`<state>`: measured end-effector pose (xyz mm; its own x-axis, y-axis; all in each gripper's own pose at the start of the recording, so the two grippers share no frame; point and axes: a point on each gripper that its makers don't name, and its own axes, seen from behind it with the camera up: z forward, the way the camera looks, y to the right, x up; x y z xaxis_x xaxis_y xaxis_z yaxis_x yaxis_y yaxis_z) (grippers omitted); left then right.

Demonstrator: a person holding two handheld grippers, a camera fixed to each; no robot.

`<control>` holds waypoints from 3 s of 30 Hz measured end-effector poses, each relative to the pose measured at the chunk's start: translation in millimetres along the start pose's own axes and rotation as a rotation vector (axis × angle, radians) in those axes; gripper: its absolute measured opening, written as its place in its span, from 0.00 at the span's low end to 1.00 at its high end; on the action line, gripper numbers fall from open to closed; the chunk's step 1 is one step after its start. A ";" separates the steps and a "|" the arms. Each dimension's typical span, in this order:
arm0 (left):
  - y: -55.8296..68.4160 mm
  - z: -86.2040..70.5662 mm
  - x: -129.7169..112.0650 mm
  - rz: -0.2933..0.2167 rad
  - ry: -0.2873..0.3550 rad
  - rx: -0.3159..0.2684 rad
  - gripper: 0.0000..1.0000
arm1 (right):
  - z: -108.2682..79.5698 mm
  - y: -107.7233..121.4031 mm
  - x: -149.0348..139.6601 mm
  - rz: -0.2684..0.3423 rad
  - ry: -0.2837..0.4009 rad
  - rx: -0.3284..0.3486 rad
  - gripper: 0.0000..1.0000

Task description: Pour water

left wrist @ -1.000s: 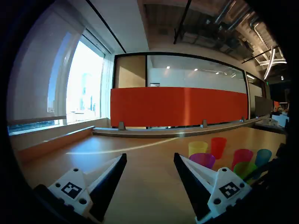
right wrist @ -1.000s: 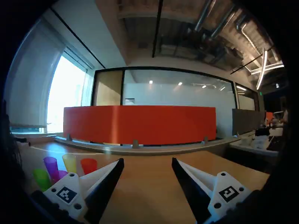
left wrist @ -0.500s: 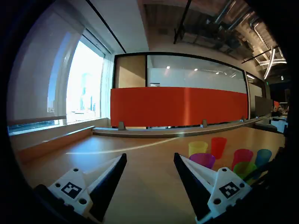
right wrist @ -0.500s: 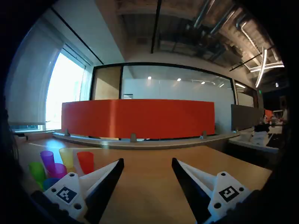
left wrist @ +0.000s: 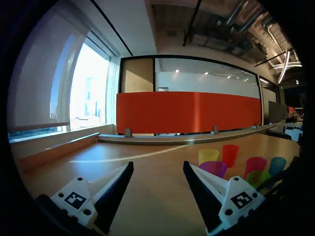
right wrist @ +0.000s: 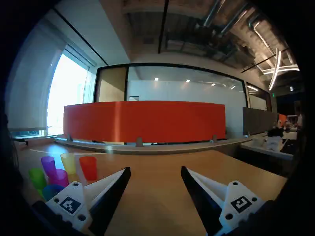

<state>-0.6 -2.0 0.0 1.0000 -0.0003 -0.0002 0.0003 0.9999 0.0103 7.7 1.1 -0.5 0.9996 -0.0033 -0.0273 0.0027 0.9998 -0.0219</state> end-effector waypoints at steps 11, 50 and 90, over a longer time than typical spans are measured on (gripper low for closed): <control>0.1 0.2 0.2 0.000 0.000 0.000 0.93 | 0.0 0.6 -7.2 -0.001 -0.021 0.000 0.99; 0.1 -0.2 0.3 0.000 0.000 0.000 0.93 | 0.3 2.9 -7.3 0.002 -0.028 0.001 0.99; 0.4 -0.2 0.4 0.000 0.000 0.000 0.93 | 0.4 3.3 -7.2 0.002 -0.028 0.001 0.99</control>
<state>-0.2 -1.7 -0.2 1.0000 -0.0001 -0.0002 0.0001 0.9999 0.0104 0.5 4.5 0.1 1.0000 -0.0009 0.0004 0.0009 0.9998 -0.0206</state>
